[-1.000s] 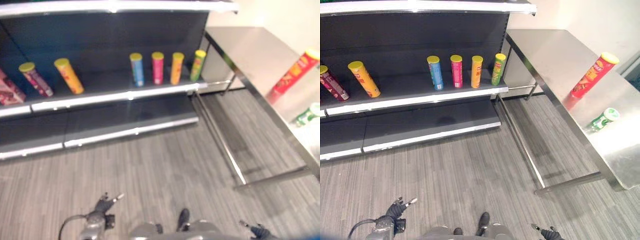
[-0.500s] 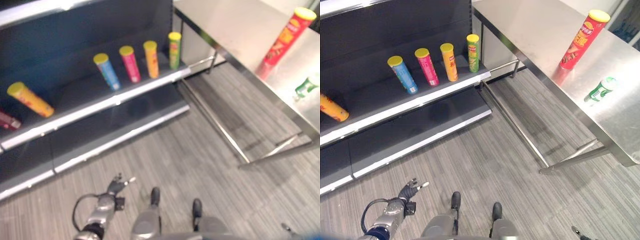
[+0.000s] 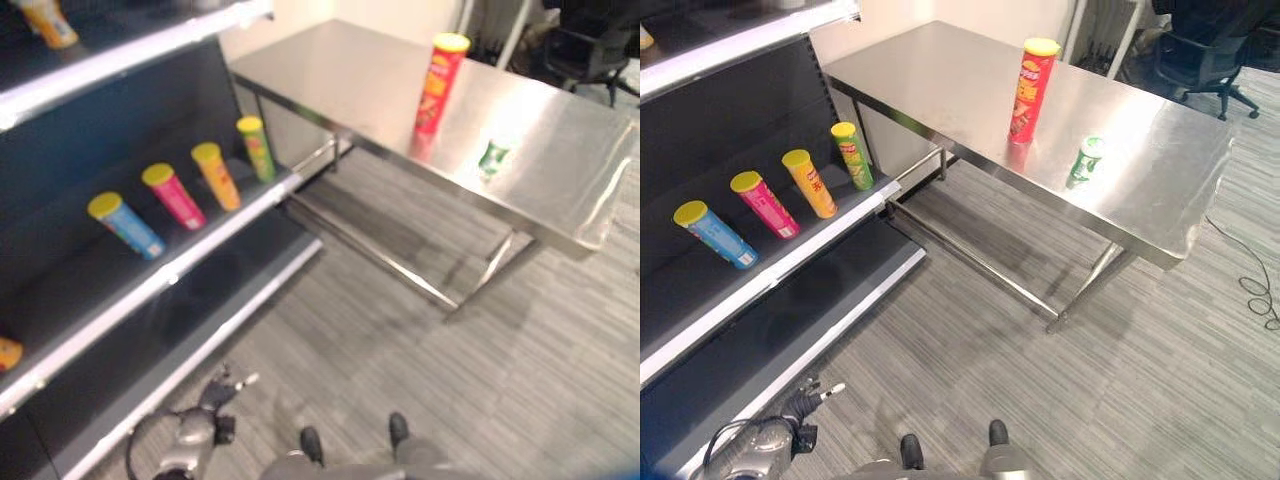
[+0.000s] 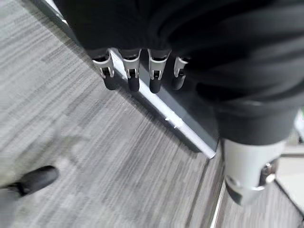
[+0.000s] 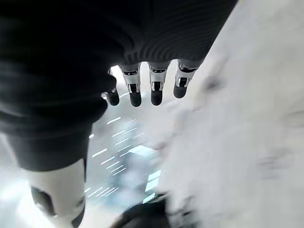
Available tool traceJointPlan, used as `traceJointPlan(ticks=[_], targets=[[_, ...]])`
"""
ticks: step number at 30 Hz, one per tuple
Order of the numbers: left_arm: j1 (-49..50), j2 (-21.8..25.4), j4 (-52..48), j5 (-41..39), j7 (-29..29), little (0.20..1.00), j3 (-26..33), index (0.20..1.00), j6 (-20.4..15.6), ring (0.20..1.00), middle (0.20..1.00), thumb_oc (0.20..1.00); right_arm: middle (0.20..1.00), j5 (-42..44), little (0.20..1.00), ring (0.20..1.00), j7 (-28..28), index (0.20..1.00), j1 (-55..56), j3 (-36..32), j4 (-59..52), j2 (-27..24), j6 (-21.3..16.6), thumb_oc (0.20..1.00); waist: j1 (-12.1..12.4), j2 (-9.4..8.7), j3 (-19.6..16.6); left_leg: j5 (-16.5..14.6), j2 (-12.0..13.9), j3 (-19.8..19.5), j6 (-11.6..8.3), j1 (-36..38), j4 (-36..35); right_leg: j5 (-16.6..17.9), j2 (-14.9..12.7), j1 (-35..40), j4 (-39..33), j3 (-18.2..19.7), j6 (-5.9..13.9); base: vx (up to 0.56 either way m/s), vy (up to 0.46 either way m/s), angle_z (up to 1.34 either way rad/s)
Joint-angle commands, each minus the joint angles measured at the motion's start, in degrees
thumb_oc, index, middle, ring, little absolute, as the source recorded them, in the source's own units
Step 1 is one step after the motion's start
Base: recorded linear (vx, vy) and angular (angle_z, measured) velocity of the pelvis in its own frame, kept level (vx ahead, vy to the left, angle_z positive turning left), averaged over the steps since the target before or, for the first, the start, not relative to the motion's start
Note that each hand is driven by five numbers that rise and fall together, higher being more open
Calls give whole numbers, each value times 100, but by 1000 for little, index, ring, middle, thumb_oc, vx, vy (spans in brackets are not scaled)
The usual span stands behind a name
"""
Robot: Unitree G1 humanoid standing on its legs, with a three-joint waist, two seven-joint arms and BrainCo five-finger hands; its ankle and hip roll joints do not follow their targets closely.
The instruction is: Put the goods on the table back onto the shelves and tidy them up.
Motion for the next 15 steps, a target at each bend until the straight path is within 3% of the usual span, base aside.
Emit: traceJointPlan(ticks=[1, 3, 4, 5, 8, 10, 12, 15], targets=[[-267, 89, -123, 234, -109, 1000, -145, 1000, -116, 1000, 1000, 1000, 1000, -700, 1000, 1000, -193, 1000, -514, 227, -81, -211, -194, 1000, 504, 41, -10, -600, 121, -653, -19, 99, 52, -182, -350, -567, 1386, -325, 510, 20, 80, -10], [-319, 141, -118, 235, -123, 1000, -216, 1000, -98, 1000, 1000, 1000, 1000, -785, 1000, 1000, -173, 1000, -708, 342, -233, -222, -174, 1000, 535, 46, 127, -616, 114, -614, 17, 222, 52, 202, -498, -795, 2065, -504, 565, 35, 39, -1], [-386, 213, -167, 280, -121, 1000, -290, 1000, -77, 1000, 1000, 1000, 1000, -905, 1000, 1000, -142, 1000, -909, 539, -253, -323, -101, 1000, 568, 52, 243, -668, 137, -610, 1, 358, 52, 535, -747, -1014, 2378, -746, 562, 46, 2, 25], [-385, 211, -171, 280, -121, 1000, -282, 1000, -73, 1000, 1000, 1000, 1000, -909, 1000, 1000, -145, 1000, -928, 552, -250, -326, -96, 1000, 550, 53, 250, -669, 138, -622, 1, 360, 52, 530, -750, -1009, 2386, -757, 562, 93, -57, 36], [-467, 296, -245, 321, -123, 1000, -400, 1000, -76, 1000, 1000, 1000, 1000, -916, 1000, 1000, -109, 1000, -1434, 898, -238, -551, -102, 1000, 575, 98, 239, -796, 338, -700, -195, 439, 52, 464, -1028, -1060, 1562, -1196, 555, 158, -169, 22], [-494, 334, -312, 319, -100, 1000, -435, 1000, -79, 1000, 1000, 1000, 1000, -930, 1000, 1000, -145, 1000, -1611, 1044, -269, -609, -118, 1000, 563, 108, 257, -820, 440, -757, -281, 463, 52, 525, -1094, -1076, 1230, -1279, 591, 140, -180, 0], [-500, 479, -415, 345, -84, 1000, -475, 1000, -66, 1000, 1000, 1000, 1000, -920, 1000, 1000, -139, 1000, -2005, 1437, -327, -714, -143, 1000, 642, 59, 251, -967, 777, -711, -546, 754, 52, 825, -1209, -1272, 469, -1591, 628, 328, -370, 3], [-469, 621, -461, 343, -67, 1000, -417, 1000, -108, 1000, 1000, 1000, 1000, -919, 1000, 1000, -20, 1000, -2287, 1745, -363, -857, -171, 1000, 690, -68, 181, -1055, 1041, -631, -768, 982, 52, 1059, -1150, -1280, 324, -1823, 628, 412, -438, -12]])
